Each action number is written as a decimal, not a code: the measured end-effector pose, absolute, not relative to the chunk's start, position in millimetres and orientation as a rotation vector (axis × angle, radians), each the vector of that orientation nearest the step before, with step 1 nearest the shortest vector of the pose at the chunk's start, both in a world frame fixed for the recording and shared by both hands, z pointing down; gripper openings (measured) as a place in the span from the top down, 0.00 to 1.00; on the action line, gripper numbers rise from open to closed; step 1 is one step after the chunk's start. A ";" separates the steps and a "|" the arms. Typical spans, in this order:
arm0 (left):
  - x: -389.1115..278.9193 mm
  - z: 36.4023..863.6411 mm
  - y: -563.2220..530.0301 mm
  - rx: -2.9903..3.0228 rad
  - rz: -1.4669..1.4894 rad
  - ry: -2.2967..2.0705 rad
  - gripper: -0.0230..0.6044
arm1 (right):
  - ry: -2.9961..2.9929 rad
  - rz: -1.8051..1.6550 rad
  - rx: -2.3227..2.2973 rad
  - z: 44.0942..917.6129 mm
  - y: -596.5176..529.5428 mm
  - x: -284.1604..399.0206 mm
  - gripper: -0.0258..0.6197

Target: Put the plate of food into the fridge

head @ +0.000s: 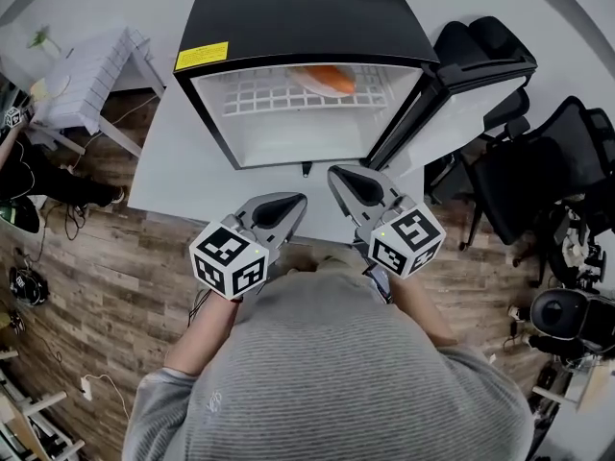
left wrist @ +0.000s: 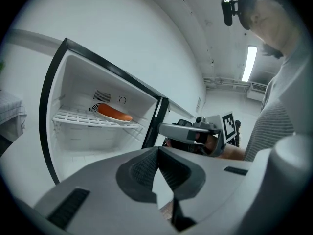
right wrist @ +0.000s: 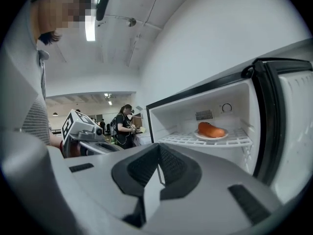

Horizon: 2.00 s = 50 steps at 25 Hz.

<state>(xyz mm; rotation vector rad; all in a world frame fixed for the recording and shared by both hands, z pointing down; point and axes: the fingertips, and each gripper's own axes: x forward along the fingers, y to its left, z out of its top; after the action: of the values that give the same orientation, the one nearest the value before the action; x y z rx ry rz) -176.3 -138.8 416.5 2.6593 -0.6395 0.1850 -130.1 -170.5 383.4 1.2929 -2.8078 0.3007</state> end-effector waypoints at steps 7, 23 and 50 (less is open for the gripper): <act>-177.0 413.4 -131.4 2.672 0.156 -0.633 0.95 | -2.836 0.261 1.286 379.3 -143.1 -129.1 0.94; -166.4 417.3 -102.7 2.701 0.190 -0.605 0.95 | -2.907 0.301 1.239 372.5 -94.0 -135.8 0.94; -180.1 416.2 -96.1 2.692 0.181 -0.632 0.95 | -2.923 0.256 1.227 368.8 -93.6 -149.1 0.94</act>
<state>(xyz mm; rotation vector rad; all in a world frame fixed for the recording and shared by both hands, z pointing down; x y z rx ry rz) -180.1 -96.1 416.2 2.6921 -0.6317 0.1814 -149.1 -93.6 368.8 1.2272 -2.9232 0.2562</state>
